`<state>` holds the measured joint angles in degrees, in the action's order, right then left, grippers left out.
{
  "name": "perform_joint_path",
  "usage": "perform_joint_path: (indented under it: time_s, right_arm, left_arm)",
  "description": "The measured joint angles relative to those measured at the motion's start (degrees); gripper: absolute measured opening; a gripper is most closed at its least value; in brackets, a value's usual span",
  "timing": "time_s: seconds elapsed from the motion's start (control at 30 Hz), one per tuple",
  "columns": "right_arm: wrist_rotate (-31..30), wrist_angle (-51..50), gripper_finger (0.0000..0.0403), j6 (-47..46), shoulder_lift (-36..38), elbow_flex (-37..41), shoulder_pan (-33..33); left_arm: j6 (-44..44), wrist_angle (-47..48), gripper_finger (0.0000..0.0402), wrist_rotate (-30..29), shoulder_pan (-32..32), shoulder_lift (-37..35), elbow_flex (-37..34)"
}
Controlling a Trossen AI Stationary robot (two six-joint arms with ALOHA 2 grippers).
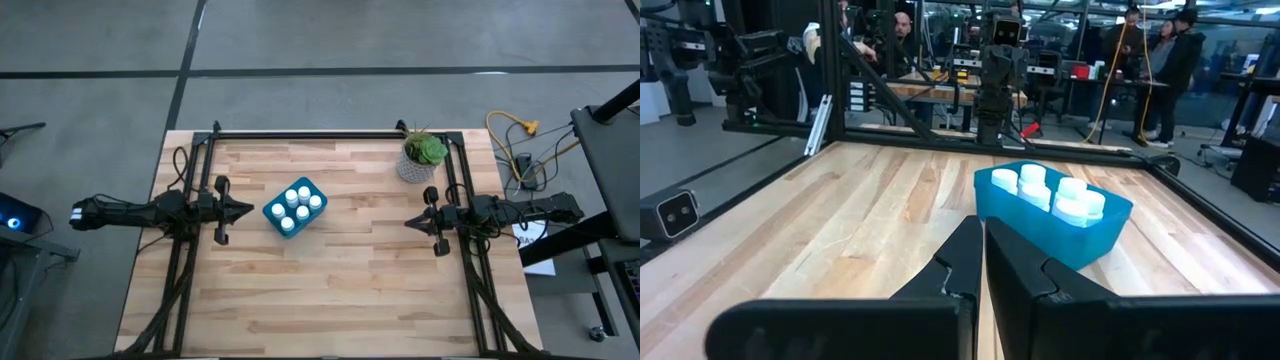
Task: Pick and place pill bottles into a basket
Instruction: Return to Home Position
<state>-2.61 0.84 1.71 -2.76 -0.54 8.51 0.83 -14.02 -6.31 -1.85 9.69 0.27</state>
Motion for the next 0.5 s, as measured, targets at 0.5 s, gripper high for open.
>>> perform_joint_path:
  time_s: [0.5]
  right_arm:
    - [0.0,0.0,0.0009,-0.2,0.0,0.0,0.0]
  left_arm:
    - [0.0,0.0,0.0000,0.0,0.0,0.0,0.0]
